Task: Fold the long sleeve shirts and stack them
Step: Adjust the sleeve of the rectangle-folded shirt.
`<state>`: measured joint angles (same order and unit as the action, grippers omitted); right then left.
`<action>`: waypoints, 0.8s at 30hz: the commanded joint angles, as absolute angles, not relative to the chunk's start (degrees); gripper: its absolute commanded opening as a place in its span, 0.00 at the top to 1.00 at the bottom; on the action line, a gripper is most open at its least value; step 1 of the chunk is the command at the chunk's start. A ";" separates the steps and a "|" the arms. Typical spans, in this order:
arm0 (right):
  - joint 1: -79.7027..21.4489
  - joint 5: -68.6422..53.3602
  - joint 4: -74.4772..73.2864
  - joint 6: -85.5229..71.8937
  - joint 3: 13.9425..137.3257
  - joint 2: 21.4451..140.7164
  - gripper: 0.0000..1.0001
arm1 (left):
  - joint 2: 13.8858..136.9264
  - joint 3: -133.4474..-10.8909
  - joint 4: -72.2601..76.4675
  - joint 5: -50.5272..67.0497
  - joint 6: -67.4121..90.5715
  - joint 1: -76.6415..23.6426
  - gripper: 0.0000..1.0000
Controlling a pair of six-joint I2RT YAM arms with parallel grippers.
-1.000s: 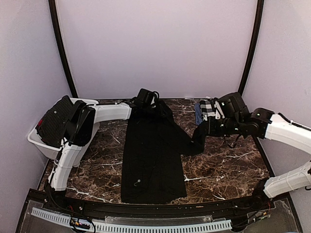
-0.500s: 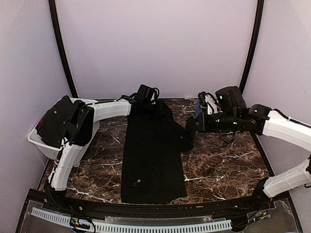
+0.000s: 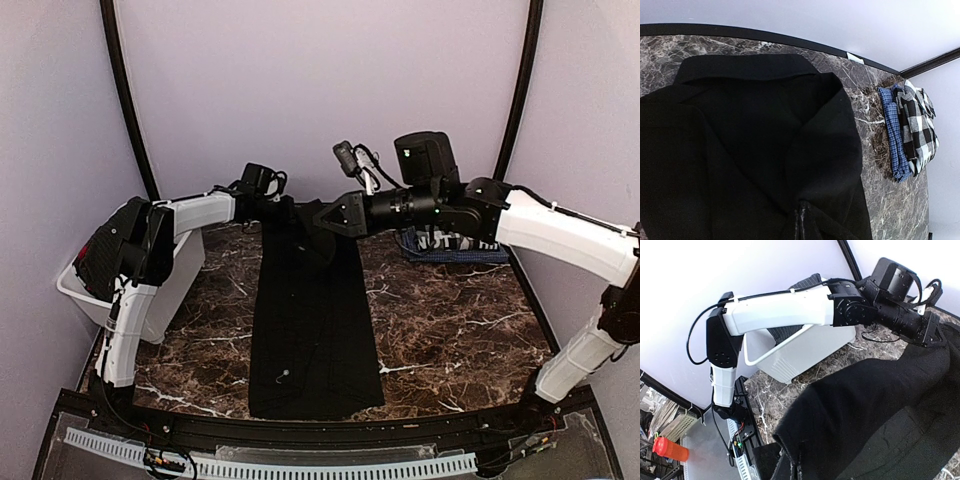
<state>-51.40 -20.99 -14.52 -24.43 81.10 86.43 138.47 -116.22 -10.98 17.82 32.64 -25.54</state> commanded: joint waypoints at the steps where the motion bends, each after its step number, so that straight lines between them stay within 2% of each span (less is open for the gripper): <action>1: -51.86 -23.34 -12.76 -22.42 85.99 87.77 1.00 | 136.47 -118.13 -13.72 22.28 27.97 -24.45 1.00; 13: -50.90 -11.46 -20.16 -22.61 91.30 88.43 1.00 | 136.64 -118.81 -15.51 23.24 24.83 -22.57 1.00; 24: -48.60 -9.12 -22.99 -24.89 84.69 85.30 1.00 | 137.21 -118.96 -19.38 19.07 23.79 -22.09 1.00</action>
<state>-49.06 -11.51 -22.39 -23.09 88.03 86.59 138.47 -117.49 -17.21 21.34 25.43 -22.61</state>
